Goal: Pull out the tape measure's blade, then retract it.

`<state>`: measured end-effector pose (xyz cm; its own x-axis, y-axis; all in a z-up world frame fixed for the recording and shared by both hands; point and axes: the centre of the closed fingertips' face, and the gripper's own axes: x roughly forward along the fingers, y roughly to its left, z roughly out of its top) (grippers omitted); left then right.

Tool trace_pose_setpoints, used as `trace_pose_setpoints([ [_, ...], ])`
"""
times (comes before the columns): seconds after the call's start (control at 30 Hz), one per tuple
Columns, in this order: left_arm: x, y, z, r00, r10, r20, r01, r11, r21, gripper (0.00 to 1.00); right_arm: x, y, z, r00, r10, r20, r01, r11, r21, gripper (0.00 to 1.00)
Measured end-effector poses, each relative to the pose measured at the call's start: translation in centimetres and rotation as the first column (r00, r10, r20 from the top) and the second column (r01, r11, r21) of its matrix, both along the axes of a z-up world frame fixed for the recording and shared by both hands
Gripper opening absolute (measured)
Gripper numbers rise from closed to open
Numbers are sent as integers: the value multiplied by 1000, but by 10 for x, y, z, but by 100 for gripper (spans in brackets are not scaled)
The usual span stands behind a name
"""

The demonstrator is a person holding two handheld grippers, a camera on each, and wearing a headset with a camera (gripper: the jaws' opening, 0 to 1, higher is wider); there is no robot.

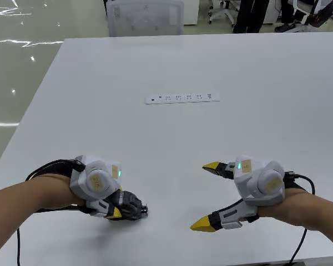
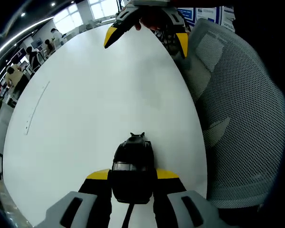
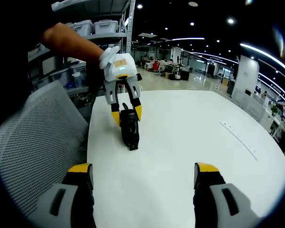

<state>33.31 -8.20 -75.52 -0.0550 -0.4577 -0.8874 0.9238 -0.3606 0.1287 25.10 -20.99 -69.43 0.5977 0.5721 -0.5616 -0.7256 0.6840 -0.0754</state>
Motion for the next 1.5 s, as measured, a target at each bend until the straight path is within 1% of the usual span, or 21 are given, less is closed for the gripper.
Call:
trace_pose_setpoints([
  [0.17, -1, 0, 0, 1000, 8, -4, -8, 1000, 10, 30, 6, 4, -3, 1000, 9, -6, -9, 1000, 4, 86],
  [0.23, -1, 0, 0, 1000, 13, -9, -13, 1000, 11, 30, 7, 9, -7, 999, 29, -18, -29, 1000, 3, 80],
  [0.33, -1, 0, 0, 1000, 16, -8, -16, 1000, 11, 29, 11, 19, -13, 998, 56, -35, -56, 998, 1, 78],
  [0.37, -1, 0, 0, 1000, 17, -7, -17, 1000, 10, 29, 12, 24, -16, 996, 79, -42, -79, 997, -3, 77],
  [0.43, -2, 0, 0, 1000, 18, -6, -18, 1000, 9, 29, 16, 30, -20, 994, 99, -41, -100, 995, -10, 73],
  [0.5, -2, 0, 0, 1000, 17, -8, -17, 1000, 10, 29, 22, 37, -25, 992, 117, -52, -118, 993, -11, 71],
  [0.57, -1, -1, 0, 1000, 14, -11, -14, 1000, 18, 29, 27, 43, -29, 989, 129, -67, -130, 991, -14, 66],
  [0.6, -1, -1, 0, 1000, 15, -12, -14, 1000, 21, 29, 31, 46, -32, 989, 134, -70, -135, 991, -18, 60],
  [0.67, -2, 0, -1, 1000, 14, -12, -14, 1000, 22, 29, 36, 51, -34, 987, 141, -71, -143, 989, -23, 54],
  [0.73, -1, 0, -1, 1000, 17, -15, -17, 1000, 17, 29, 39, 58, -39, 983, 156, -98, -159, 987, -23, 55],
  [0.77, -1, 0, -1, 1000, 18, -16, -17, 1000, 15, 29, 41, 60, -42, 981, 163, -103, -167, 985, -31, 56],
  [0.83, -1, 0, -1, 1000, 19, -17, -19, 1000, 12, 29, 46, 67, -45, 978, 191, -88, -195, 980, -42, 56],
  [0.87, -1, 0, -1, 1000, 18, -16, -18, 1000, 11, 29, 48, 70, -47, 976, 198, -93, -202, 979, -37, 56],
  [0.93, -2, 0, -1, 1000, 18, -14, -18, 1000, 12, 29, 49, 74, -52, 971, 206, -122, -211, 977, -33, 51],
  [1.0, -2, 0, -1, 1000, 19, -13, -18, 1000, 10, 29, 50, 77, -54, 969, 221, -113, -227, 973, -39, 50],
  [1.07, -2, 0, -1, 1000, 19, -15, -19, 1000, 8, 29, 52, 80, -58, 967, 222, -124, -228, 973, -36, 50],
  [1.1, -2, 0, -1, 1000, 18, -15, -18, 1000, 7, 29, 53, 81, -59, 966, 227, -122, -233, 972, -35, 48],
  [1.2, -2, 0, -1, 1000, 18, -13, -18, 1000, 6, 29, 55, 84, -69, 961, 231, -151, -241, 969, -51, 43],
  [1.3, -1, 0, -1, 1000, 21, -14, -21, 1000, 4, 29, 55, 90, -75, 956, 249, -156, -259, 965, -48, 36],
  [1.4, -1, 0, -1, 1000, 23, -18, -23, 1000, 3, 29, 57, 94, -80, 953, 254, -165, -265, 963, -46, 37],
  [1.5, -2, -1, -1, 1000, 24, -16, -24, 1000, 4, 29, 58, 97, -85, 949, 264, -175, -276, 960, -47, 33],
])
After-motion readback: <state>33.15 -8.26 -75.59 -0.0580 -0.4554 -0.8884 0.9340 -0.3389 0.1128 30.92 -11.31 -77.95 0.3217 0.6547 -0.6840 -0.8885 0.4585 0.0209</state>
